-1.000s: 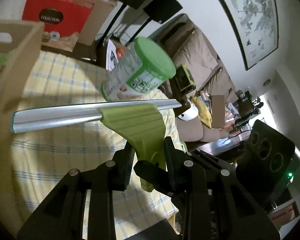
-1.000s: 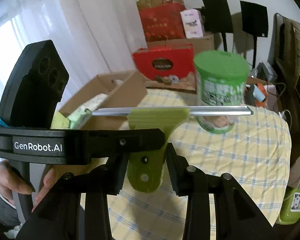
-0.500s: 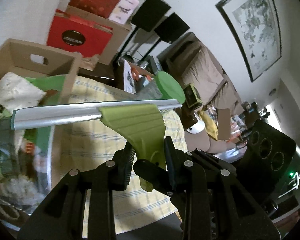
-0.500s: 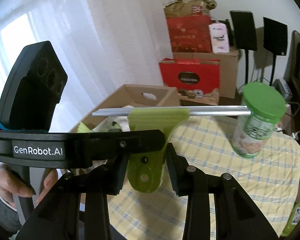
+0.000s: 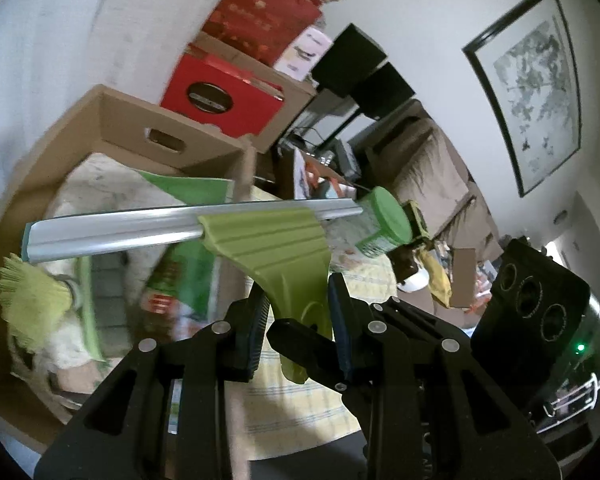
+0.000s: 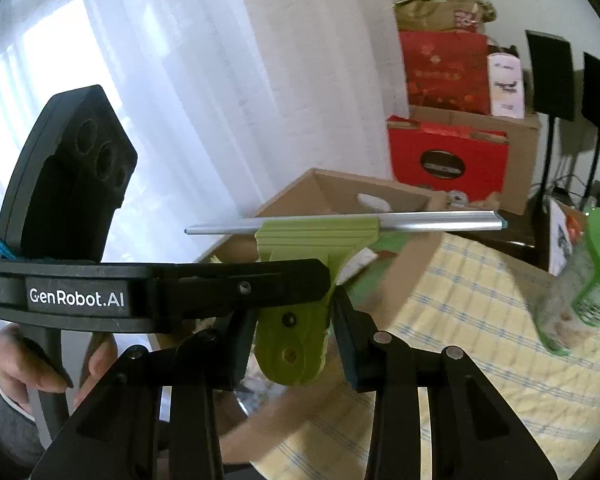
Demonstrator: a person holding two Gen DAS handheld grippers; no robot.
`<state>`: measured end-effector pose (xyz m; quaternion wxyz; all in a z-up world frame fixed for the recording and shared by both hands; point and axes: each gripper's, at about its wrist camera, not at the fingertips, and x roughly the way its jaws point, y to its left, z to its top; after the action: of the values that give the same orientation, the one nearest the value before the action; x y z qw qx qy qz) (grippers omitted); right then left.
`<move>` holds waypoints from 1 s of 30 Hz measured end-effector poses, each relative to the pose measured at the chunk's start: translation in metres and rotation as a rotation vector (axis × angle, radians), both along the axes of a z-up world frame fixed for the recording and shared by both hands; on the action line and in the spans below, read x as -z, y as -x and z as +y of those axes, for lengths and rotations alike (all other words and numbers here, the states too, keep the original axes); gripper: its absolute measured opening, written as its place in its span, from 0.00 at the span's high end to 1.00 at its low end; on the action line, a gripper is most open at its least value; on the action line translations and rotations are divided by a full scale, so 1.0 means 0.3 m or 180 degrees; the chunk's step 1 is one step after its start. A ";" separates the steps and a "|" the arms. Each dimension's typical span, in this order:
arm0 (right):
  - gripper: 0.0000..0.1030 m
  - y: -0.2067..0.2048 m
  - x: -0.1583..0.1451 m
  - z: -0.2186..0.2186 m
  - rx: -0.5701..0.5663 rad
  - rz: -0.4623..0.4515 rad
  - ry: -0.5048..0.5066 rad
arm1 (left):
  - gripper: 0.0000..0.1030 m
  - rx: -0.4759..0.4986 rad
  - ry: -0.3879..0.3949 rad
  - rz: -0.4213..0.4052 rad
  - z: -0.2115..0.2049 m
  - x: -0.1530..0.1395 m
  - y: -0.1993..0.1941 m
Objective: Organize objects
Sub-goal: 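Lower the squeegee into the box and open the right tool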
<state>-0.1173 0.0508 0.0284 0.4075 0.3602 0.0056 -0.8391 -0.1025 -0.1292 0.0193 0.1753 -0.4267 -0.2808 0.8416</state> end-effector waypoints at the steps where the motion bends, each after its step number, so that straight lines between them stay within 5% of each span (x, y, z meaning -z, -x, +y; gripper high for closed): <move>1: 0.64 0.008 0.005 -0.015 -0.0026 -0.0005 0.0009 | 0.74 -0.0026 0.0007 -0.0015 -0.023 0.005 0.002; 12: 0.64 0.079 0.092 -0.169 -0.0247 -0.0102 -0.0046 | 0.74 -0.0198 -0.0093 -0.0167 -0.178 0.116 0.057; 26: 0.64 0.177 0.222 -0.199 -0.0176 -0.0337 -0.0079 | 0.73 -0.0200 -0.0156 -0.0365 -0.215 0.264 0.152; 28: 0.64 0.187 0.232 -0.204 -0.0166 -0.0338 -0.0111 | 0.68 -0.0227 -0.0133 -0.0409 -0.218 0.277 0.159; 30: 0.64 0.189 0.235 -0.207 -0.0157 -0.0341 -0.0121 | 0.50 -0.0244 -0.0180 -0.0482 -0.224 0.289 0.163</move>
<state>-0.1739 -0.0113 -0.0421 0.4209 0.4120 0.0086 -0.8081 -0.1514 -0.1964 -0.0674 0.1332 -0.4729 -0.3330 0.8048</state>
